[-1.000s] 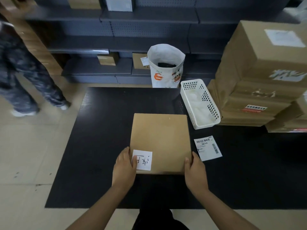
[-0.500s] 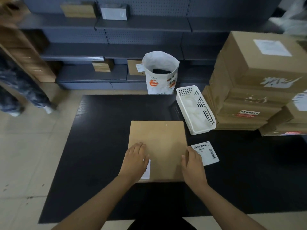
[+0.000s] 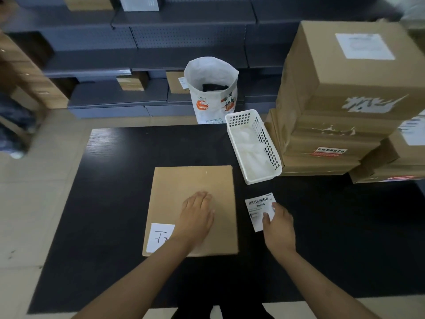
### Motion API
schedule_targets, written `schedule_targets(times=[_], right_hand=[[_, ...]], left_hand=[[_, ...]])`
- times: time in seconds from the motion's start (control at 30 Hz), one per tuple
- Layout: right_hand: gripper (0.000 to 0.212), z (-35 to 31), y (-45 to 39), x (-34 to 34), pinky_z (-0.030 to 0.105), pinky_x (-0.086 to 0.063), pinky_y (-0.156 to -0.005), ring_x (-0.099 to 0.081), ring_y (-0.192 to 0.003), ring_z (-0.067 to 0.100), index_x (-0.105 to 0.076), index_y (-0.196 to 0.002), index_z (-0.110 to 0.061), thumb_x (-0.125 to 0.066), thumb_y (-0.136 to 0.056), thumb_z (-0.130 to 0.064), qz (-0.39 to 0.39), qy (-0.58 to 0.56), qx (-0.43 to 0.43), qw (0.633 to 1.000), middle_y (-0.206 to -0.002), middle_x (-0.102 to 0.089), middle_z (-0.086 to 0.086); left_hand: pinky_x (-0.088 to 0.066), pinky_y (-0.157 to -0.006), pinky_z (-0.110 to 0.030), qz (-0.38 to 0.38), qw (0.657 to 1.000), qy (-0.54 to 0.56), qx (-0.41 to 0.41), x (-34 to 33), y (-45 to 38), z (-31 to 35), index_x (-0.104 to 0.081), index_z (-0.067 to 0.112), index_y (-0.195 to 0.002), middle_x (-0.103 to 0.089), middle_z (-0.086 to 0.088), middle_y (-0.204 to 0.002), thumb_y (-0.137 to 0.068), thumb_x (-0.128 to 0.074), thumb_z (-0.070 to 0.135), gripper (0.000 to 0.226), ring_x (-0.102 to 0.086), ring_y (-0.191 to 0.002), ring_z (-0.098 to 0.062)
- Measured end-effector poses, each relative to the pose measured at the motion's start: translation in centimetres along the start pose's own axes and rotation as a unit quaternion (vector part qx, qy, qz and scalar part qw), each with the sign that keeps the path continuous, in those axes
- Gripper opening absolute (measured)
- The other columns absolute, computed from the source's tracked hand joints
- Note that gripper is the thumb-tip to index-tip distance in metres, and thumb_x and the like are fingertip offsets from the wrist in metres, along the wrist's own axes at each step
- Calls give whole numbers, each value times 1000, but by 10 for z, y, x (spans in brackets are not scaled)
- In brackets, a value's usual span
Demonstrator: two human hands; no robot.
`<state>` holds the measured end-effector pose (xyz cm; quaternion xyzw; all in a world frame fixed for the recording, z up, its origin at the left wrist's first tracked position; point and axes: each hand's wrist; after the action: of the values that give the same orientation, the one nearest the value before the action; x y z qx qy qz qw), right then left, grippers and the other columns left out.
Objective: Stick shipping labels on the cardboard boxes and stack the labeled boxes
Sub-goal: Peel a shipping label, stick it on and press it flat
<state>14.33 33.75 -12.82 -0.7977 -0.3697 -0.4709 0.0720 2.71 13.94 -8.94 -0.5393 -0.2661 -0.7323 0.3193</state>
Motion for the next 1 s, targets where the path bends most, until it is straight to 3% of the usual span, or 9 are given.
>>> schedule_targets(times=[0.13, 0.23, 0.47, 0.6, 0.8, 1.0], right_hand=[[55, 20, -23, 5, 40, -41, -100, -42, -124, 31, -39, -139, -5, -57, -94, -31, -35, 73, -56, 995, -141, -42, 16], [58, 32, -33, 4, 41, -41, -99, -41, -124, 32, -38, -139, -6, -58, -93, -34, -70, 102, -86, 989, -139, -40, 17], [21, 45, -42, 3, 41, -47, -88, -52, -107, 27, -52, -108, -13, -61, -90, -22, -78, 28, -119, 989, -117, -55, 10], [3, 42, -46, 9, 34, -49, -72, -58, -91, 21, -53, -95, -18, -56, -93, -19, -86, -50, -164, 981, -109, -60, 6], [2, 18, -40, 20, 29, -47, -69, -58, -83, 15, -57, -94, -20, -56, -93, -19, -53, -104, -117, 986, -103, -62, 4], [1, -50, -21, 51, 30, -49, -69, -57, -82, 12, -59, -90, -20, -58, -92, -20, 114, -162, 65, 978, -91, -57, -5]], left_hand=[[-45, -98, -39, -24, 1000, 1, 18, -5, -13, 20, -60, 5, -120, -60, -11, -125, -92, -41, 29, 42, -58, -116, -27], [-50, -90, -36, -24, 999, -24, 33, -7, -19, 22, -62, 7, -113, -64, -8, -117, -87, -39, 30, 42, -63, -107, -25], [-54, -82, -34, -23, 997, -58, 50, -4, -20, 21, -65, 8, -106, -67, -7, -109, -83, -38, 31, 42, -66, -99, -24], [-53, -84, -34, -16, 997, -59, 52, -7, -21, 23, -64, 9, -107, -65, -6, -111, -84, -38, 31, 41, -65, -101, -23], [-54, -82, -34, -2, 998, -55, 39, -3, -21, 26, -65, 8, -105, -66, -6, -107, -84, -38, 31, 42, -66, -97, -23], [-51, -91, -37, 41, 999, -8, 20, 11, -24, 26, -64, 7, -114, -66, -7, -115, -88, -35, 31, 46, -63, -107, -24]])
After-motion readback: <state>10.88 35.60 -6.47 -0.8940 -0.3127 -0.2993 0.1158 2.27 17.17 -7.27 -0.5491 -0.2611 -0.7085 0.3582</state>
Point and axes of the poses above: each hand's wrist, its own y-axis away from the middle knuckle, its own x-axis out of the back of the hand, z = x × y
